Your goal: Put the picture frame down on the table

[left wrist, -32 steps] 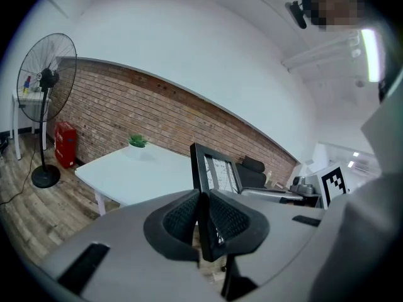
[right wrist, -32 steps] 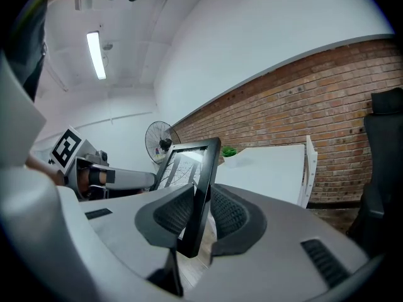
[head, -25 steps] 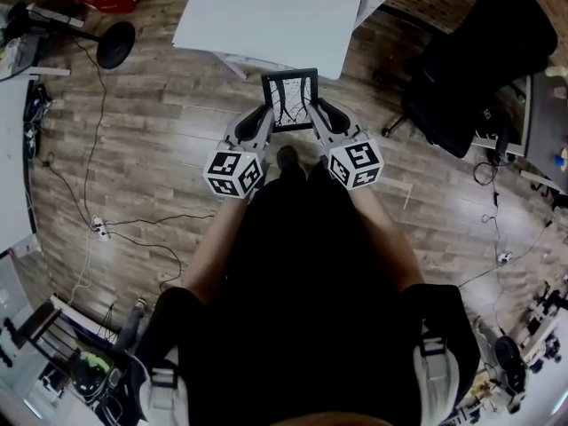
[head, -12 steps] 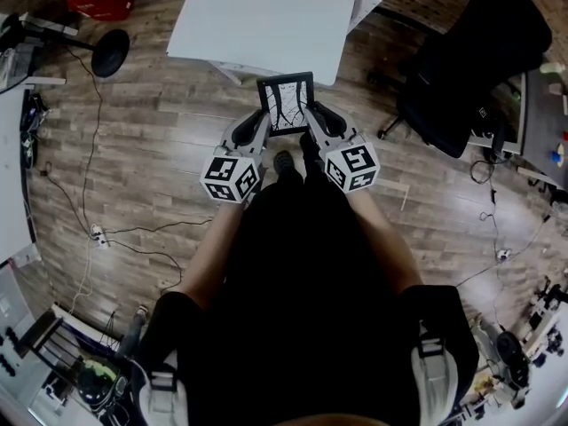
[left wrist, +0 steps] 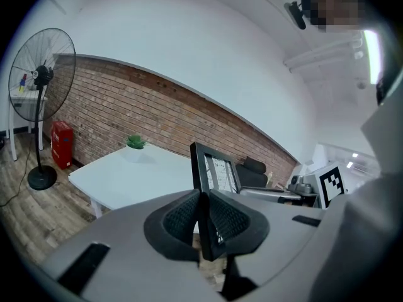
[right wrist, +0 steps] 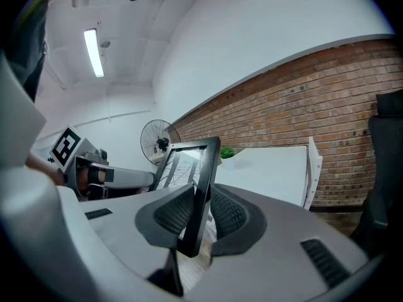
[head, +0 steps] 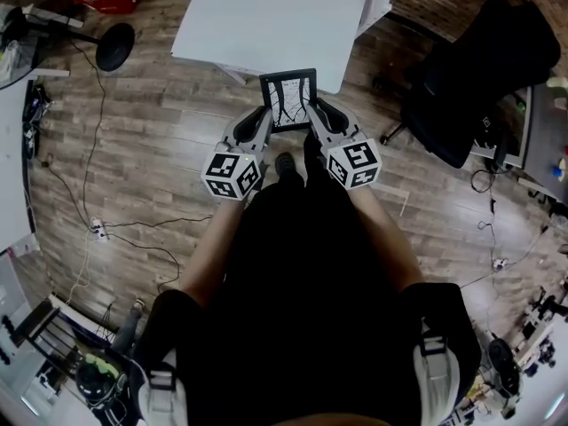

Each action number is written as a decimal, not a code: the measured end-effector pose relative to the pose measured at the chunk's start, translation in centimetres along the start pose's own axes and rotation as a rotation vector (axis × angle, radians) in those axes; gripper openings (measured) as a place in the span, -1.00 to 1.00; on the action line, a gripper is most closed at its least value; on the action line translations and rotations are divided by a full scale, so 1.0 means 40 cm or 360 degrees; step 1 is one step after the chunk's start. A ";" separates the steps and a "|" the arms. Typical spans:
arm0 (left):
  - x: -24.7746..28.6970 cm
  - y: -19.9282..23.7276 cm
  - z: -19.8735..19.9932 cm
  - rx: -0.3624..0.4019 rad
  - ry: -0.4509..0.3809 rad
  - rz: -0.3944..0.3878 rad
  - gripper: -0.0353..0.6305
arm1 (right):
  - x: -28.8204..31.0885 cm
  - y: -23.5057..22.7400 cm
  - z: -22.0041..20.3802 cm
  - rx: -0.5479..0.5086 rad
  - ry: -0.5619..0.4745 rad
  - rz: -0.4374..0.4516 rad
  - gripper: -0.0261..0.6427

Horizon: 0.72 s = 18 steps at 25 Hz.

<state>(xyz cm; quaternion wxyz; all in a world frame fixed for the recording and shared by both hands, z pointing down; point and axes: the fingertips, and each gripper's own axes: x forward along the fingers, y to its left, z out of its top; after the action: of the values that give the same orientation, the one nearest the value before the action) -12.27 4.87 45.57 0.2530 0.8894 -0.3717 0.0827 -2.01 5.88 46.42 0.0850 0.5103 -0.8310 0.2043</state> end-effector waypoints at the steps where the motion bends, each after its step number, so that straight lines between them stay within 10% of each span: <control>1: 0.007 0.004 0.004 -0.0003 0.0000 0.0005 -0.71 | 0.007 -0.006 0.004 -0.0001 0.0003 0.0006 -0.69; 18: 0.158 0.077 0.065 -0.0091 0.0017 0.0148 -0.71 | 0.152 -0.139 0.059 0.0006 0.0097 0.0146 -0.69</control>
<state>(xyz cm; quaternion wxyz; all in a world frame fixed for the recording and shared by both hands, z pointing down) -10.05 -2.22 46.66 0.2762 0.8631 -0.4135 0.0883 0.23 -2.27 47.83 0.0998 0.4654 -0.8502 0.2249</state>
